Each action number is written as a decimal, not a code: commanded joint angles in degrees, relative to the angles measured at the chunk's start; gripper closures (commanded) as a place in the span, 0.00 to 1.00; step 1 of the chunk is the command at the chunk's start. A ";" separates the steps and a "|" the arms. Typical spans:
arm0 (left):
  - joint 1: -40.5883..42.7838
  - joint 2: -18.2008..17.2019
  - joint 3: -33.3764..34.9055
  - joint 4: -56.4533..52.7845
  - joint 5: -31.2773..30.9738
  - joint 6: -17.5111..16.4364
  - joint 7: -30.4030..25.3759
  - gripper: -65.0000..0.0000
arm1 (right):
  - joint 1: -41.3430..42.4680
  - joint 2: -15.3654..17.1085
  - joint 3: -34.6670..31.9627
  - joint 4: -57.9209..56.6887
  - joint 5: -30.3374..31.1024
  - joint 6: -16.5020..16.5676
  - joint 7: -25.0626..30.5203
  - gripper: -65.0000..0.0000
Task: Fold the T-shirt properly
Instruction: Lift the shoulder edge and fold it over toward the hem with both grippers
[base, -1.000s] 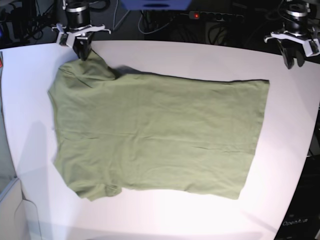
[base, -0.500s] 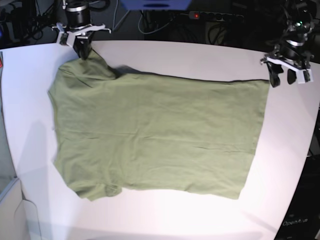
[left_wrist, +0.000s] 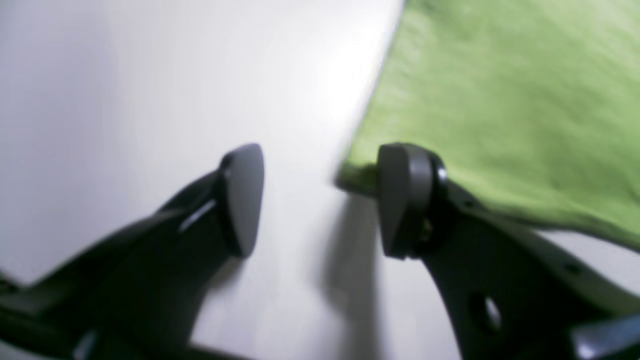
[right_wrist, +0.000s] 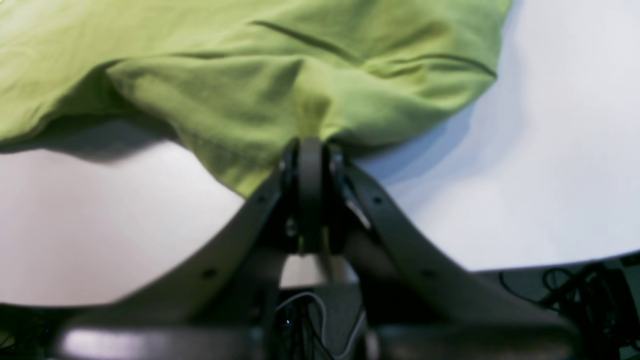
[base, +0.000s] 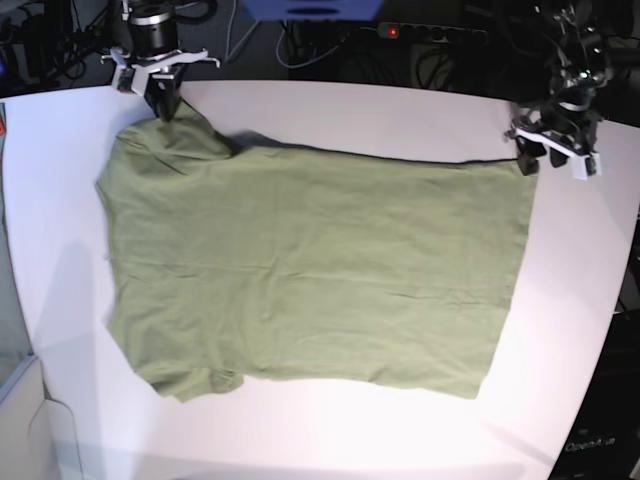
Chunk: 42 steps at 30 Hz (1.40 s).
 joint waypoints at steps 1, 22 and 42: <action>-0.32 -0.68 0.37 0.79 -0.48 -0.35 -0.66 0.47 | -0.55 0.29 0.13 0.96 0.05 0.72 1.44 0.99; -3.49 0.11 2.57 -6.15 -1.01 -0.43 -0.75 0.93 | -0.63 0.38 0.13 0.79 -0.04 0.72 1.44 0.99; 0.56 2.84 2.31 7.83 -0.75 -0.26 0.92 0.97 | -0.90 1.70 0.49 10.72 -6.19 0.72 1.44 0.98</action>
